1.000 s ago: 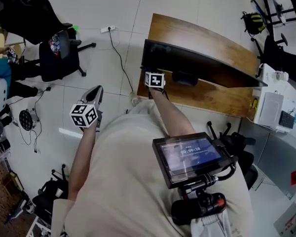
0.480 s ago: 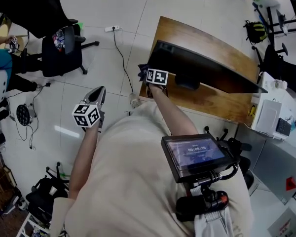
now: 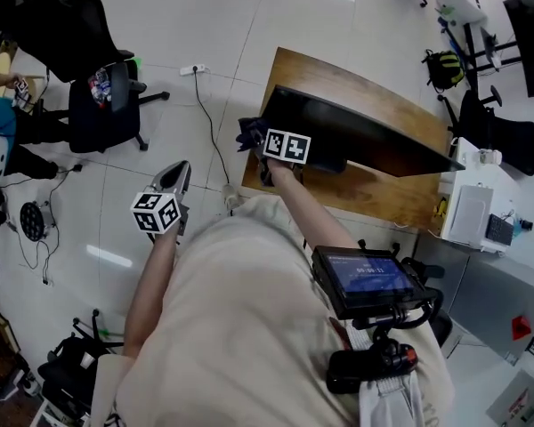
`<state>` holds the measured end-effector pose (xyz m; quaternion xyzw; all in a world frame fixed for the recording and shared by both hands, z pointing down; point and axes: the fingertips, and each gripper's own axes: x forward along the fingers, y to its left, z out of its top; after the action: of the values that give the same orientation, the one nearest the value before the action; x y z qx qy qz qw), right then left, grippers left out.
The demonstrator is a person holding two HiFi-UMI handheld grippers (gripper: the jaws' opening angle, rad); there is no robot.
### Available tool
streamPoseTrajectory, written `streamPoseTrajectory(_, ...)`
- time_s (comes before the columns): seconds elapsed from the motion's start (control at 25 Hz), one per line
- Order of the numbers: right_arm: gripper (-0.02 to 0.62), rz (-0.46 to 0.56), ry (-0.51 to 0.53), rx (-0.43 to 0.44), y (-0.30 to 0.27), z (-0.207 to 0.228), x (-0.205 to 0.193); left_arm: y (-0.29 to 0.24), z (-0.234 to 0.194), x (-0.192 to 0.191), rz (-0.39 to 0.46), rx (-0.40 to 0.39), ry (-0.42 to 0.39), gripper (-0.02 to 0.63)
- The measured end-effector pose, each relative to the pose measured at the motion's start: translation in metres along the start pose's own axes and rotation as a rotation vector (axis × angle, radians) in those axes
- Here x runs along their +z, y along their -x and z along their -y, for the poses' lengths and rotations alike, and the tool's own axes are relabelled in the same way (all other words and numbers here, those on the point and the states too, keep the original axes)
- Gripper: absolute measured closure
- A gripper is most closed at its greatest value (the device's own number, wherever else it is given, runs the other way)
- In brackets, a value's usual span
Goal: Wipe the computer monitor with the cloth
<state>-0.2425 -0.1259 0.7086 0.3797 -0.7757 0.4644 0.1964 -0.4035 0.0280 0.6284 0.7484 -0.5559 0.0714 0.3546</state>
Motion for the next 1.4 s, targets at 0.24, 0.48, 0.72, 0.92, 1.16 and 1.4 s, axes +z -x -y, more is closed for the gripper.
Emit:
streamPoseTrajectory(0.24,0.491,0.083,-0.025,0.1,0.036,-0.04,0.042,-0.009,0.011,0.003,0.016,-0.035,-0.008,0.615)
streamPoseTrajectory(0.48,0.491,0.155,-0.037,0.221,0.074,-0.078,0.084,-0.019,0.03,0.006,0.024,-0.073,-0.037,0.615)
streamPoseTrajectory(0.72,0.491,0.172,-0.132,0.293,0.094,-0.094,0.104,-0.027,0.037,0.005,0.021,-0.082,-0.04,0.615)
streamPoseTrajectory(0.92,0.491,0.206,-0.126,0.358,0.113,-0.111,0.122,-0.033,0.045,0.007,0.015,-0.084,-0.045,0.615)
streamPoseTrajectory(1.16,0.491,0.198,-0.116,0.395,0.118,-0.119,0.127,-0.043,0.062,0.012,-0.001,-0.099,-0.06,0.615)
streamPoseTrajectory(1.4,0.491,0.14,-0.095,0.329,0.104,-0.128,0.128,-0.049,0.066,0.033,0.0,-0.098,-0.079,0.615)
